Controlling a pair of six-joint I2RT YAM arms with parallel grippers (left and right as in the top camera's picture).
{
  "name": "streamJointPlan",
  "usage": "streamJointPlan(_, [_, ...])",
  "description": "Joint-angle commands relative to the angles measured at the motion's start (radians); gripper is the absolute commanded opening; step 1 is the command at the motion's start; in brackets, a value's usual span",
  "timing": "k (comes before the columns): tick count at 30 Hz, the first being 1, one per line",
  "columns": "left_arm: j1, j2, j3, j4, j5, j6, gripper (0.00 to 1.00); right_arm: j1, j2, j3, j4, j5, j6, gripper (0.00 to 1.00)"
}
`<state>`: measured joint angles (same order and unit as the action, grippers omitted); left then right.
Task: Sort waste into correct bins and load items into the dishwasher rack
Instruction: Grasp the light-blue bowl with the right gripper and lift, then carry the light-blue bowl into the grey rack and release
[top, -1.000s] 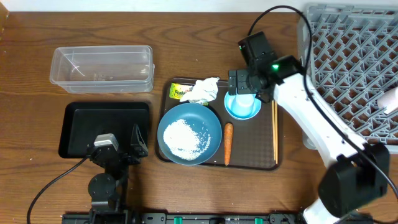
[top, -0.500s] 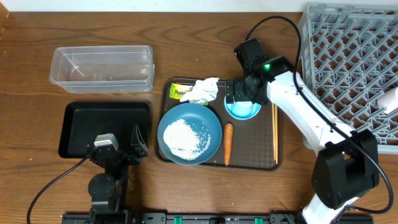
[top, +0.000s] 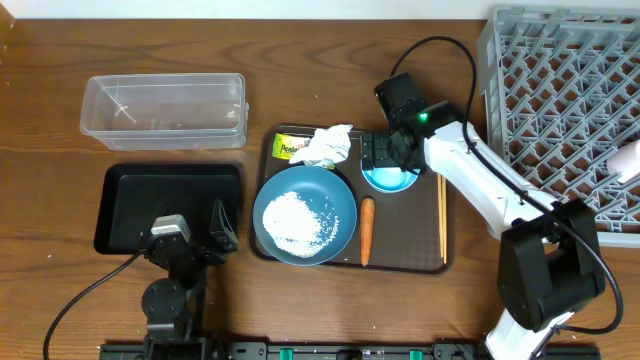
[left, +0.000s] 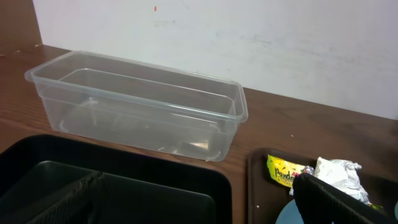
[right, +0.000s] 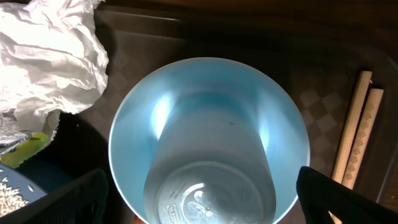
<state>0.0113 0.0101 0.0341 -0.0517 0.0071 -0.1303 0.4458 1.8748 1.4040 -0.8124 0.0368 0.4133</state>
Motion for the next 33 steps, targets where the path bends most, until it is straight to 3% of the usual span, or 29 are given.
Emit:
streamJointPlan(1, [-0.002, -0.006, -0.030, -0.019, -0.019, 0.006, 0.98, 0.005, 0.011, -0.027, 0.014, 0.007, 0.013, 0.96])
streamJointPlan(8, [-0.002, -0.006, -0.030, -0.019, -0.019, 0.006, 0.98, 0.005, 0.011, -0.043, 0.036, 0.019, 0.021, 0.94])
streamJointPlan(12, [-0.002, -0.006, -0.030, -0.019, -0.019, 0.006, 0.98, 0.005, 0.011, -0.045, 0.039, 0.019, 0.020, 0.86])
streamJointPlan(24, [-0.002, -0.006, -0.030, -0.019, -0.019, 0.006, 0.98, 0.005, 0.011, -0.090, 0.106, 0.019, 0.020, 0.83])
streamJointPlan(33, [-0.002, -0.006, -0.030, -0.019, -0.019, 0.006, 0.98, 0.005, 0.006, -0.078, 0.101, 0.019, 0.020, 0.64])
